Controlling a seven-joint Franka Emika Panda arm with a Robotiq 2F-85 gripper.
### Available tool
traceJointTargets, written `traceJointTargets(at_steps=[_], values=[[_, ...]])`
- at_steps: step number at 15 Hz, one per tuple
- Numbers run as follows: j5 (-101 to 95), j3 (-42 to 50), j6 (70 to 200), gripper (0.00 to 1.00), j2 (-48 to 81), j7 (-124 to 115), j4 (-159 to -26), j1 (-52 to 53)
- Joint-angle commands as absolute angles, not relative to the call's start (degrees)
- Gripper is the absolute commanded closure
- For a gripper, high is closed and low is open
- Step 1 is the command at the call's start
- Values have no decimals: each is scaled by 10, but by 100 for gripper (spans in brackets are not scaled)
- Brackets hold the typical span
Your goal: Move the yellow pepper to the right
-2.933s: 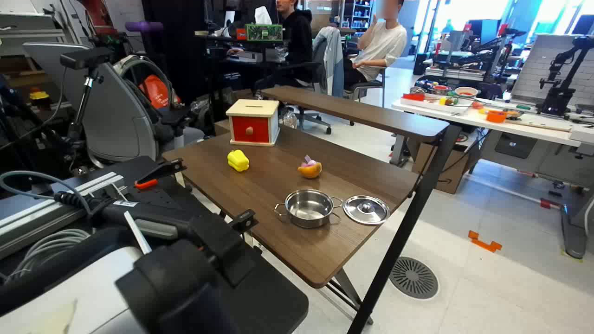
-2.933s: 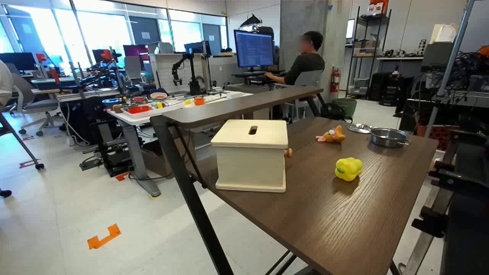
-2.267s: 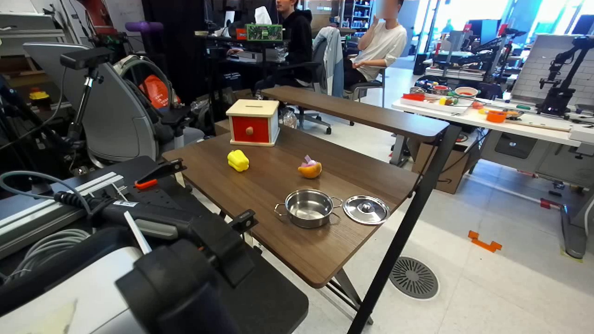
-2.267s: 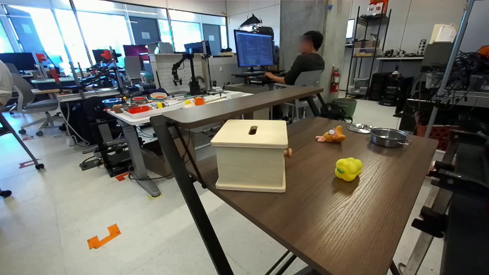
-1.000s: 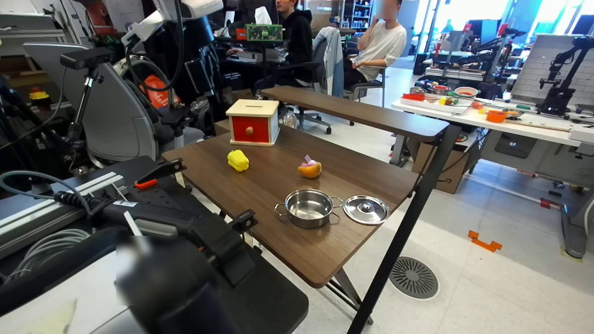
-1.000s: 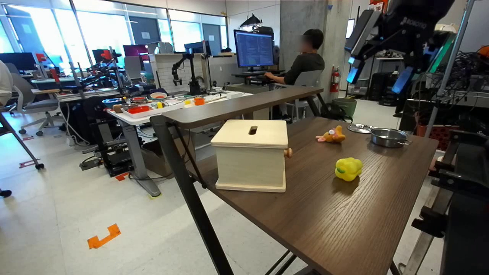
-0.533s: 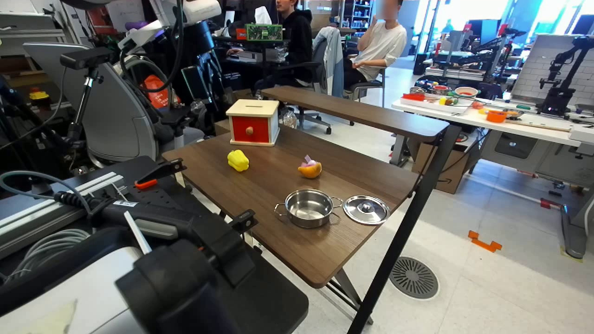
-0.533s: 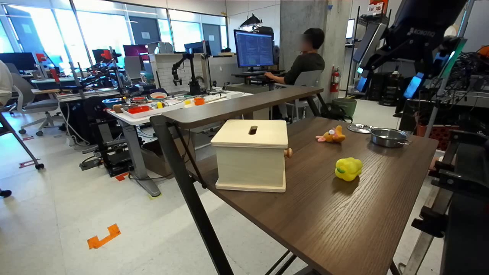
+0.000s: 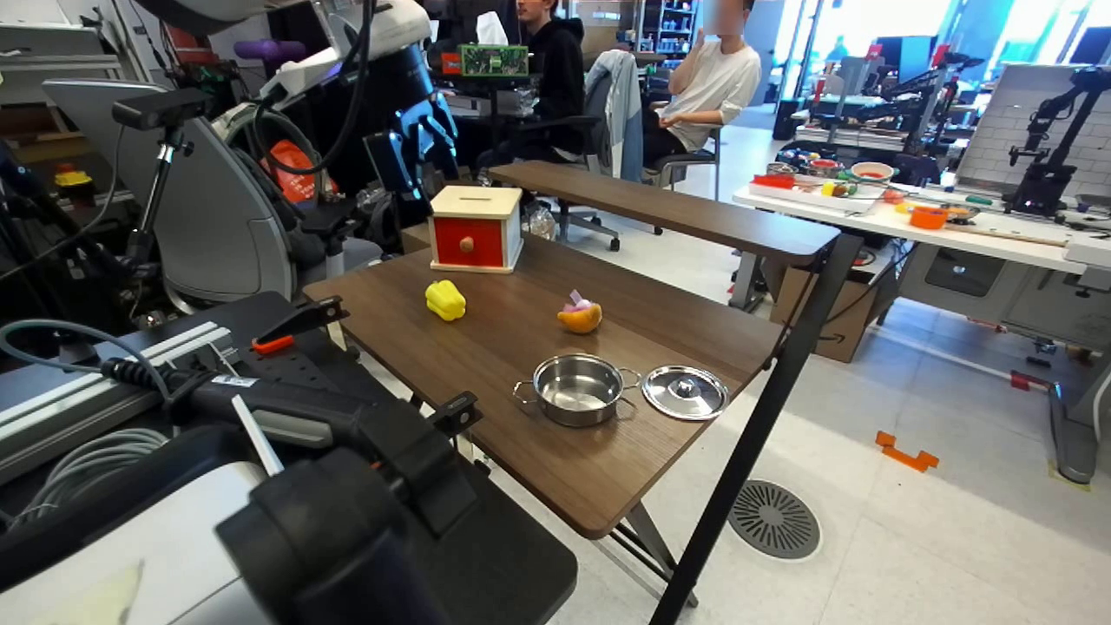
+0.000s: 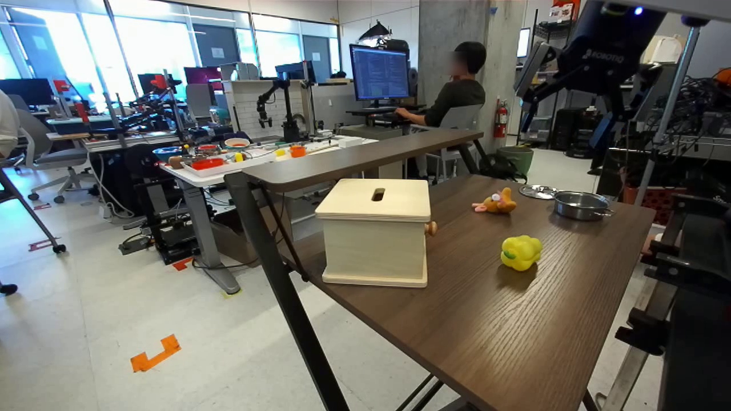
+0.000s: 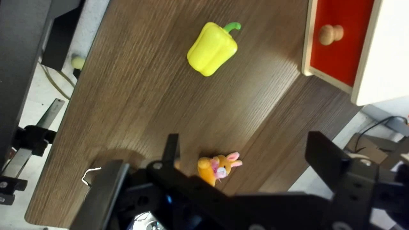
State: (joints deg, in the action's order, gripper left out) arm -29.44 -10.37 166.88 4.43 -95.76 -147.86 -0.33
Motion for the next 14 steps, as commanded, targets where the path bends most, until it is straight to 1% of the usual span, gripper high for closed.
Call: traceJointTargets(at_steps=[1,7,11,14], values=[[-352,-68,1706,0,123,-1076,-1429,4],[-352,-30,1803,0,231,-1172,-1397,45],[-338,-6,1868,0,280,-1204,-1385,88],[-327,16,1891,0,300,-1223,-1383,117]])
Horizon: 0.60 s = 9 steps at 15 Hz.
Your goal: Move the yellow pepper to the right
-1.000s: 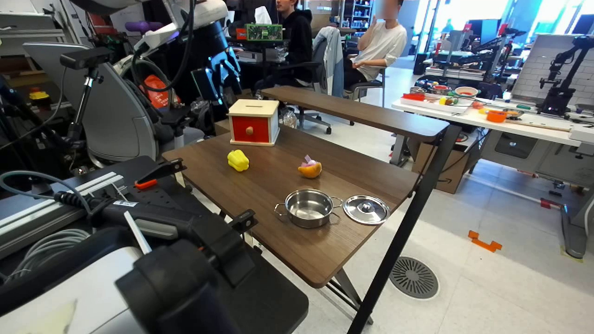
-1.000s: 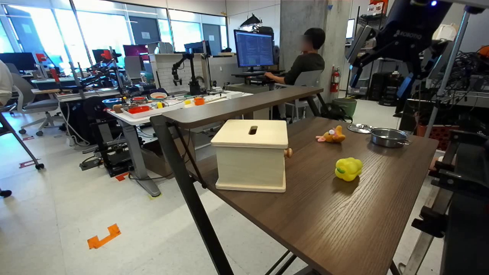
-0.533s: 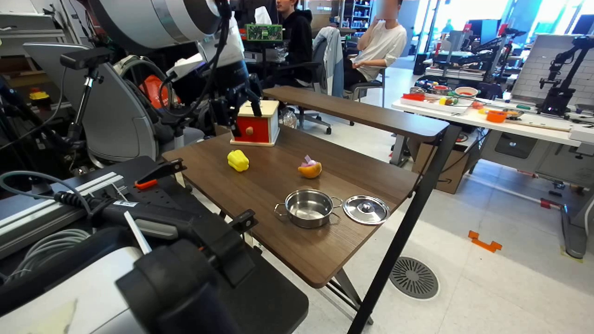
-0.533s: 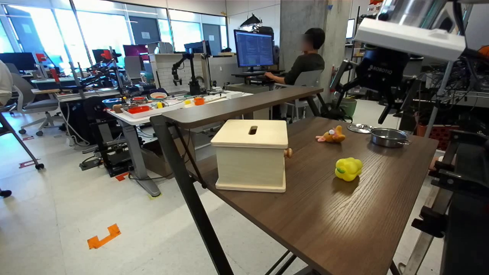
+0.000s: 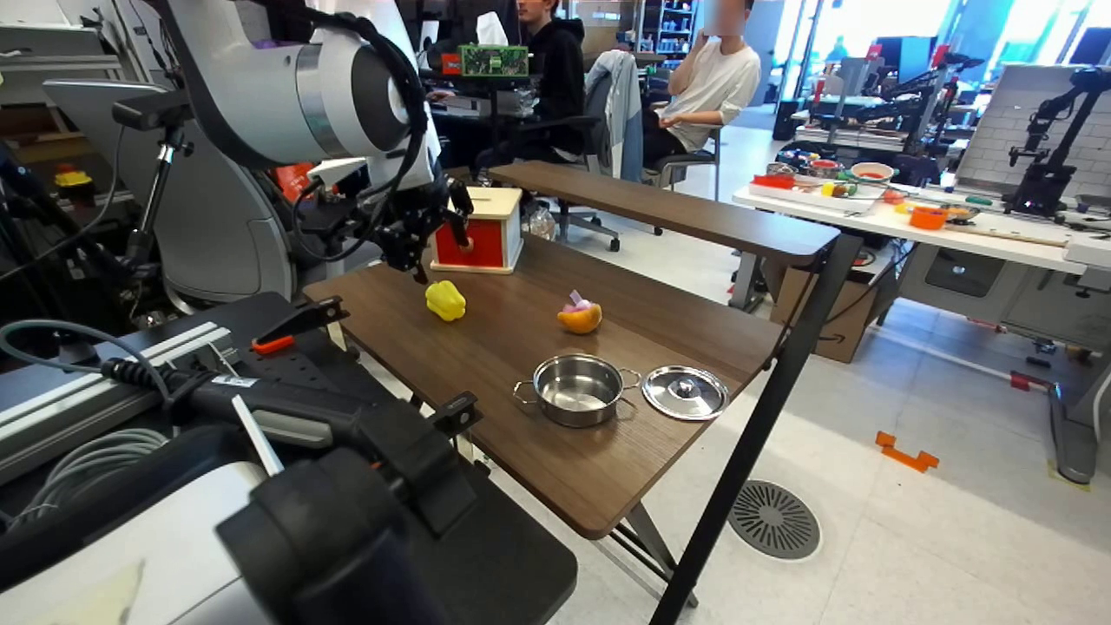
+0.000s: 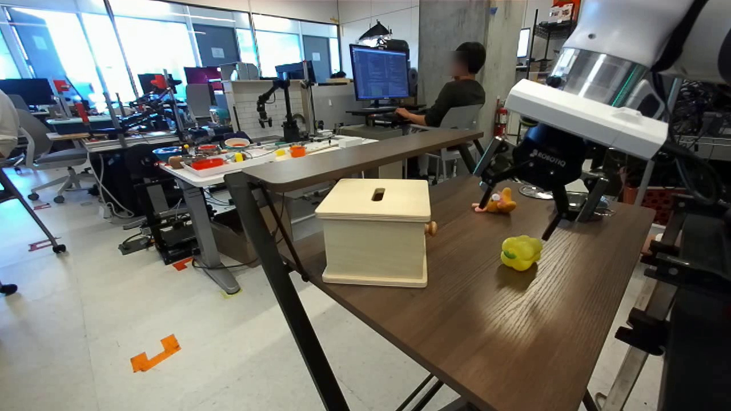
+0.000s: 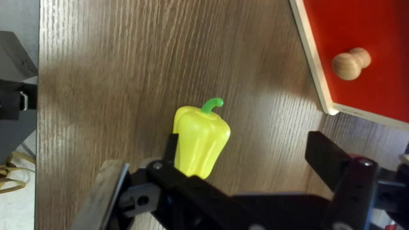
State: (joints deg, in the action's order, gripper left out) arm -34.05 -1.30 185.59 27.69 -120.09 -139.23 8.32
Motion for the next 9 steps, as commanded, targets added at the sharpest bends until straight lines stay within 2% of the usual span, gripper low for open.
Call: traceJointTargets(at_steps=[1,6,9], values=[[-325,26,1899,0,304,-1228,-1384,128],[-311,82,1912,0,313,-1241,-1395,189],[-301,87,1917,0,328,-1249,-1391,189]])
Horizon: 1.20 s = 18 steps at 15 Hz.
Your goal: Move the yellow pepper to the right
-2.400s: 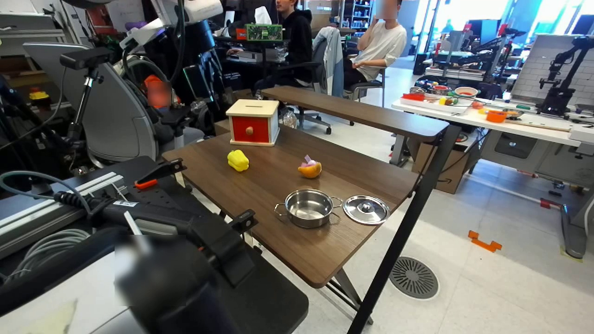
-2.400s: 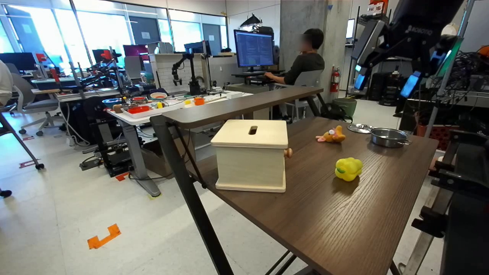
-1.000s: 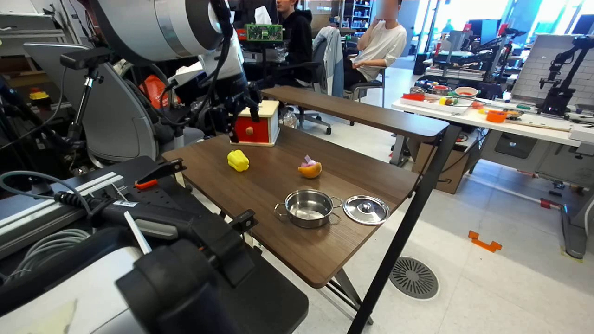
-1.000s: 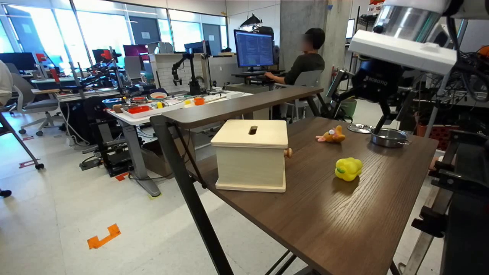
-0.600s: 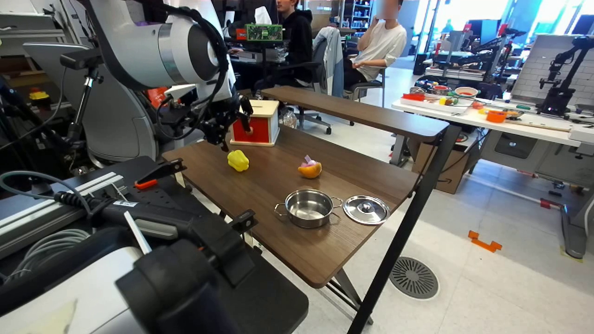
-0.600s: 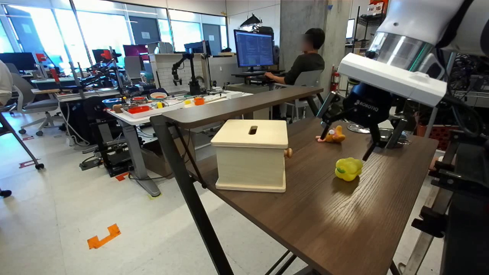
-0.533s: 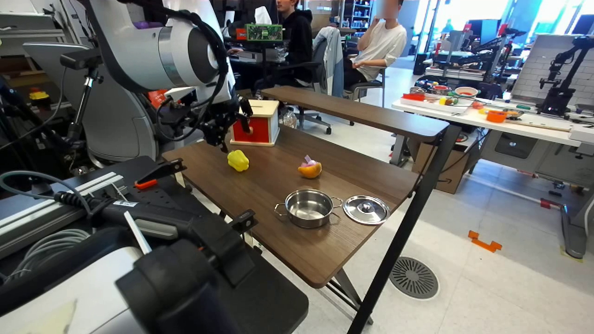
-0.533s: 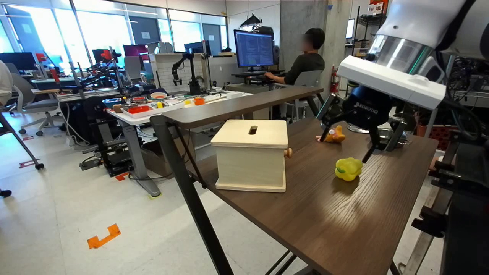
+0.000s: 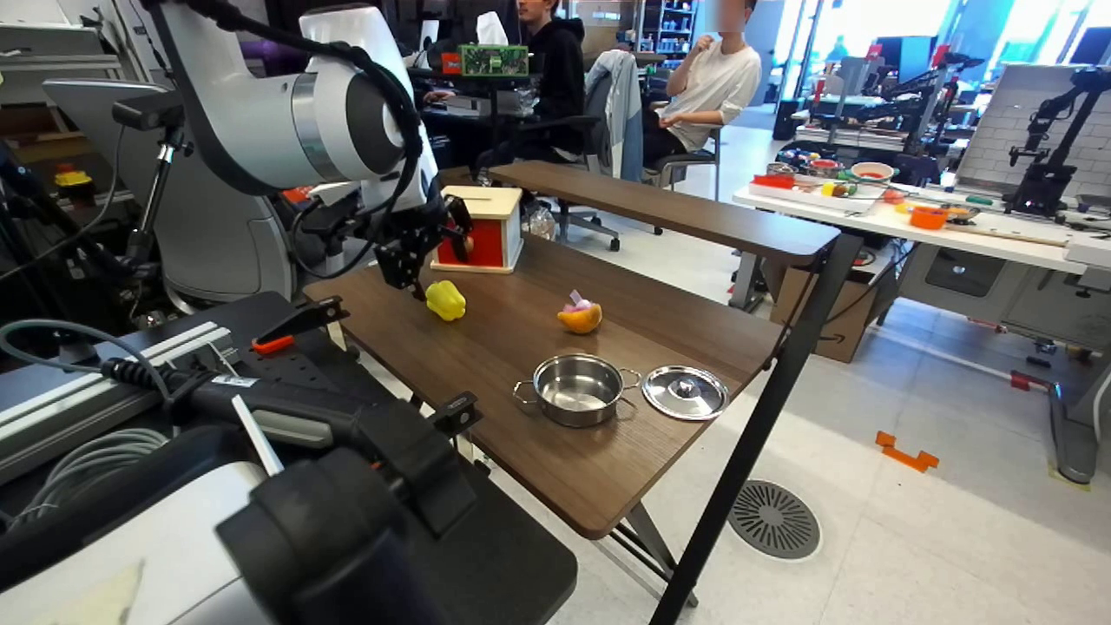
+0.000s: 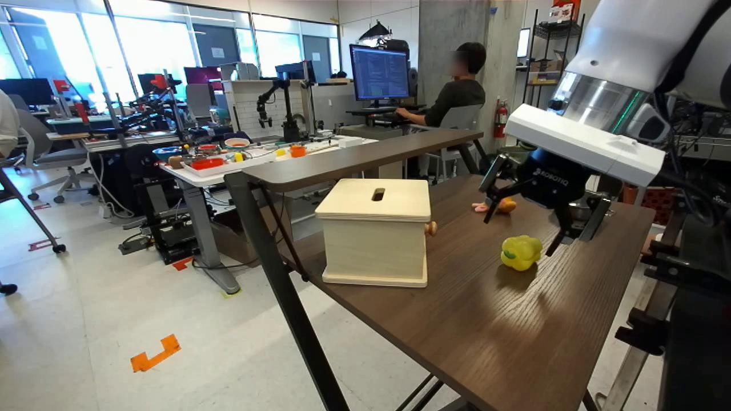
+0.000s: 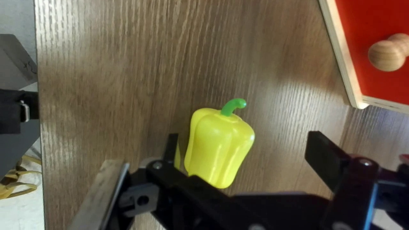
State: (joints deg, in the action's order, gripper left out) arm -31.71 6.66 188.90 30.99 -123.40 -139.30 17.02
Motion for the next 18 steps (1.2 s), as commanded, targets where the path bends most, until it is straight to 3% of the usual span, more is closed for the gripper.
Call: traceJointTargets(at_steps=[1,3,8,15,18], values=[[-299,82,1916,13,332,-1250,-1390,182],[-297,68,1915,34,343,-1251,-1387,164],[-303,41,1922,73,352,-1246,-1391,129],[-310,32,1944,75,315,-1247,-1408,85],[-147,-33,1935,75,292,-1097,-1421,16]])
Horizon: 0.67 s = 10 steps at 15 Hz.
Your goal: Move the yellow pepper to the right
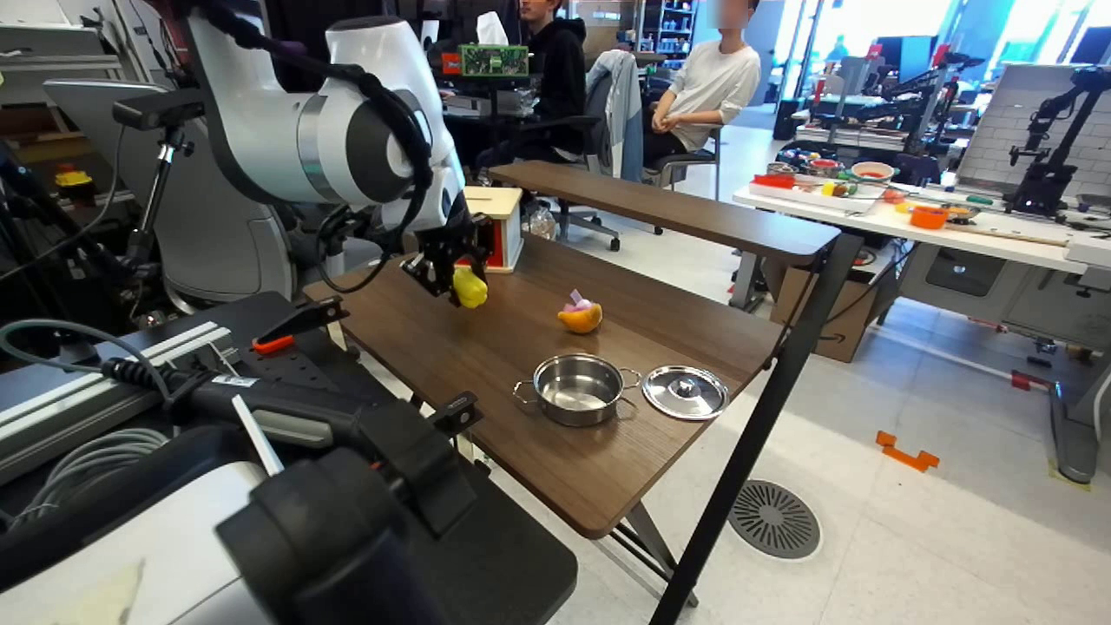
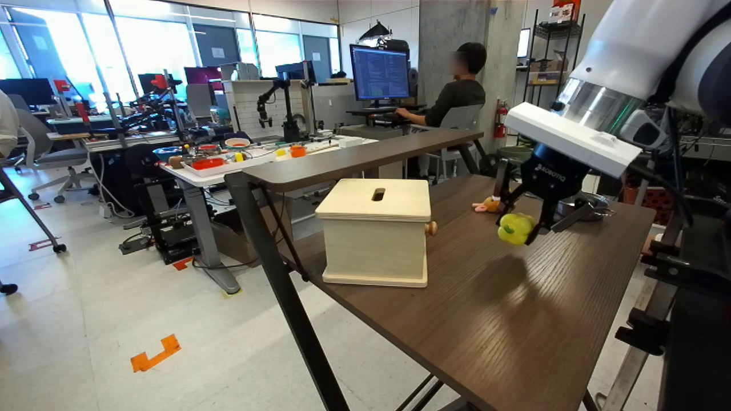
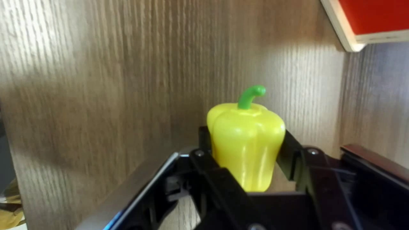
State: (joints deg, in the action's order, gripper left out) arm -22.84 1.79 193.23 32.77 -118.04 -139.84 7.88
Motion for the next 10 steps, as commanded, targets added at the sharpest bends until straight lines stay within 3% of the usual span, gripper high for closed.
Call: traceJointTargets(at_steps=[1,10], values=[[-118,-46,1930,75,285,-1071,-1420,-3],[18,-150,1877,75,262,-937,-1386,-184]])
